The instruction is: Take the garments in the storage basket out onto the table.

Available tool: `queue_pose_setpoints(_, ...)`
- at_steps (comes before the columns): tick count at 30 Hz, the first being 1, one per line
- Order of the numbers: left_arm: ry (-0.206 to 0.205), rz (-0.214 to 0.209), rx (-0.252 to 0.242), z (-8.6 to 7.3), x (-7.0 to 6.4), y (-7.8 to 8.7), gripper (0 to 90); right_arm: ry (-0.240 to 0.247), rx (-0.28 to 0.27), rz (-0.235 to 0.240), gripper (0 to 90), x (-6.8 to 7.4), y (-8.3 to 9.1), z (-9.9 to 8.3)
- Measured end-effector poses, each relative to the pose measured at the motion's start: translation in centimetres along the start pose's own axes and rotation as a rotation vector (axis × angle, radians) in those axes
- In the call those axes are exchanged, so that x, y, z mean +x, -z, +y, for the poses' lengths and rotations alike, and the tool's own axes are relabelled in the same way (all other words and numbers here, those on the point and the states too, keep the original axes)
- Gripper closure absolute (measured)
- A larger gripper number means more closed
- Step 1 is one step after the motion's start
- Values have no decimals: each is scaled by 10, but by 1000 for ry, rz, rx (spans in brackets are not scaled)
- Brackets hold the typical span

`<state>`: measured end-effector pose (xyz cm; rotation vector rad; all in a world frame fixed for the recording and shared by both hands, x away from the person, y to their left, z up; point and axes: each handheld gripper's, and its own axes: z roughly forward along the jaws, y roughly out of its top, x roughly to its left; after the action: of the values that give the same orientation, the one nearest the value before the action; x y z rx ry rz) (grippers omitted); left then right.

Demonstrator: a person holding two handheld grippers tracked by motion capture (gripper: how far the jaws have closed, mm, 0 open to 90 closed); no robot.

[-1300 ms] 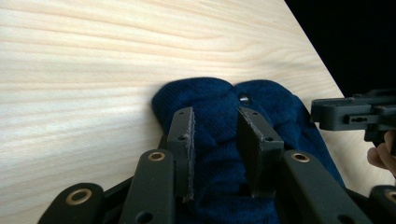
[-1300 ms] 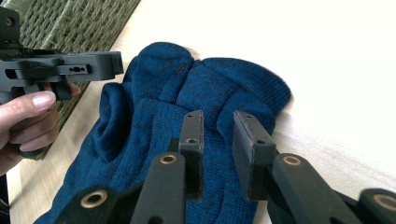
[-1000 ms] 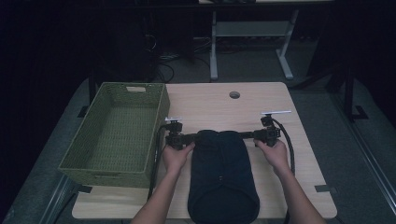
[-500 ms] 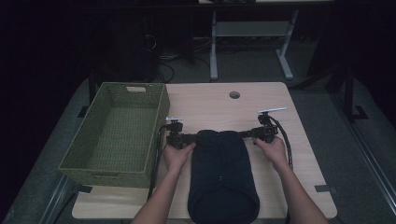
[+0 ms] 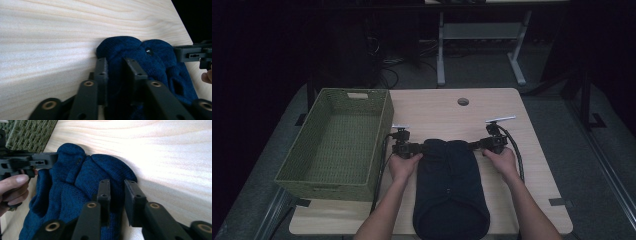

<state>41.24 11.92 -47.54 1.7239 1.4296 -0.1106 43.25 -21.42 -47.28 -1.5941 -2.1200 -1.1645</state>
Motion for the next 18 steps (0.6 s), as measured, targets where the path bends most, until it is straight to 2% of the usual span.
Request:
queue_pose_setpoints(4,-18,-10,12,3,-3,-2,800,2,-2,4,787,-2,3,0)
queue_pose_setpoints(8,-26,-26,3,9,-8,-3,817,3,-11,5,791,-2,10,3)
queue_pose_setpoints(15,-47,-52,-23,27,-18,2,823,29,-48,24,792,4,28,15)
queue_pose_setpoints(18,-48,-75,-49,36,-22,7,825,28,-68,34,792,6,37,21)
